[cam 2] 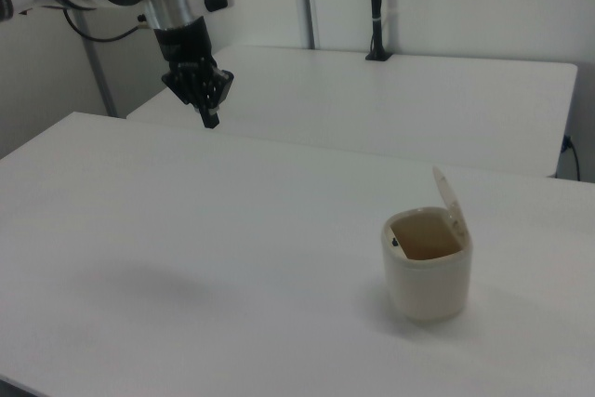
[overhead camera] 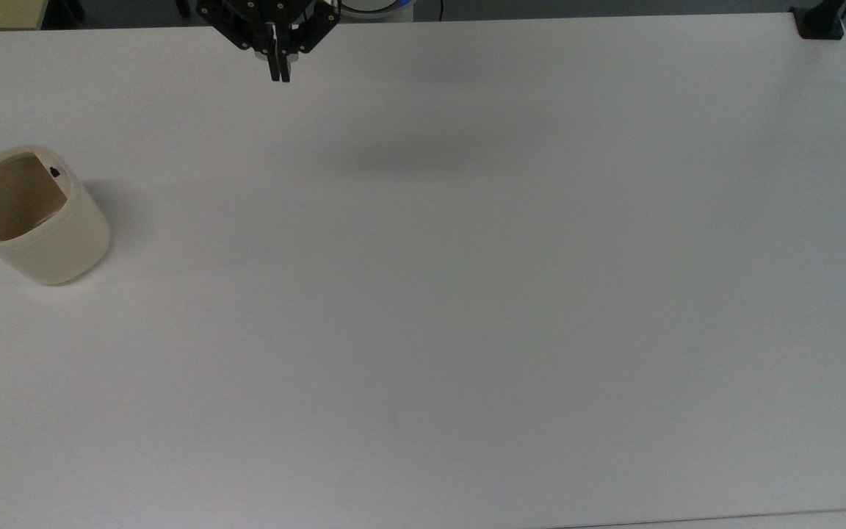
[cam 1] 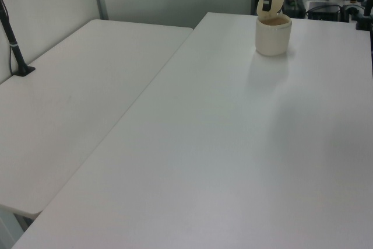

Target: Open the trash bin

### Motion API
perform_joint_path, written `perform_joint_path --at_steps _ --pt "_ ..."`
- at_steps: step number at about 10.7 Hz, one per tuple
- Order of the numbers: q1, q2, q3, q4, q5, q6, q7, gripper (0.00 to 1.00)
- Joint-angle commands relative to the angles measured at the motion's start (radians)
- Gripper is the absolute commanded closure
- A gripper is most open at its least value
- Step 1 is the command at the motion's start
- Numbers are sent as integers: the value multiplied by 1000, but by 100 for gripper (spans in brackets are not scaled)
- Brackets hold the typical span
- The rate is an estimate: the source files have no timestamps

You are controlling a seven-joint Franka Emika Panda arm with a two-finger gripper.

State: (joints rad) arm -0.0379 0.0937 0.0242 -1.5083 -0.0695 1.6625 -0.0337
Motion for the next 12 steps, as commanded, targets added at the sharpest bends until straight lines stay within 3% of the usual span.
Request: perform_joint_path --at_steps 1,2,3,4,12 --pt "9 -23 -18 -36 -23 -15 -28 72" --pt "12 -23 -21 -38 -24 -18 -26 42" --pt "16 -23 -21 -41 -26 -27 -26 5" --pt "16 -23 -20 -42 -30 -38 -26 0" --pt "9 -29 -23 -36 -42 -101 -31 0"
